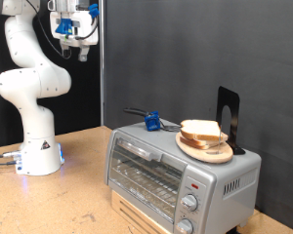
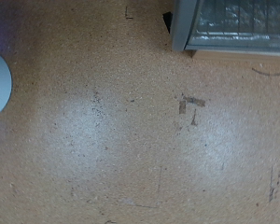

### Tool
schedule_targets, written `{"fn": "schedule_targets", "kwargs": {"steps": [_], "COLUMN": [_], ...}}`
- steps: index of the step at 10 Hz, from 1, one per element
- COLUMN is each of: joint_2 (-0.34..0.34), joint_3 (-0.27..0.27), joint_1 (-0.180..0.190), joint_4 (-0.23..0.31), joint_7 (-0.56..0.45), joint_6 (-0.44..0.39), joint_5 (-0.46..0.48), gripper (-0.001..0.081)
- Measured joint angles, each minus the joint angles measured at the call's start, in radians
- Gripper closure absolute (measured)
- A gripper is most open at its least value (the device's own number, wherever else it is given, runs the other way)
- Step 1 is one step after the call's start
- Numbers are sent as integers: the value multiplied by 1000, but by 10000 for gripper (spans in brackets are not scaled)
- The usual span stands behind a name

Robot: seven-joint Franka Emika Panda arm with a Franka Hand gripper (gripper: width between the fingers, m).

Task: Make a piece of toast with the oven

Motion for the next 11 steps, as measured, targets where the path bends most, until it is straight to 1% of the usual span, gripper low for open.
{"fn": "schedule_targets", "kwargs": {"steps": [1, 2, 3, 4, 5, 6, 8, 9, 10, 11], "joint_2": [-1, -1, 0, 5, 5, 1, -4, 10, 45, 42], "joint_3": [1, 4, 6, 6, 6, -7, -45, -61, -80, -76], "joint_1": [21, 50, 74, 87, 82, 95, 153, 183, 209, 203], "joint_4": [1, 3, 2, 0, 0, 0, 11, 16, 25, 25], "joint_7": [-104, -201, -295, -380, -342, -414, -621, -726, -808, -772], "joint_6": [0, -13, -18, -18, -16, 18, 108, 186, 232, 218], "joint_5": [0, -10, -40, -64, -54, -18, 20, 30, 36, 35], "gripper": [-3, -3, -3, -3, -3, -3, -3, -3, -3, -3]}}
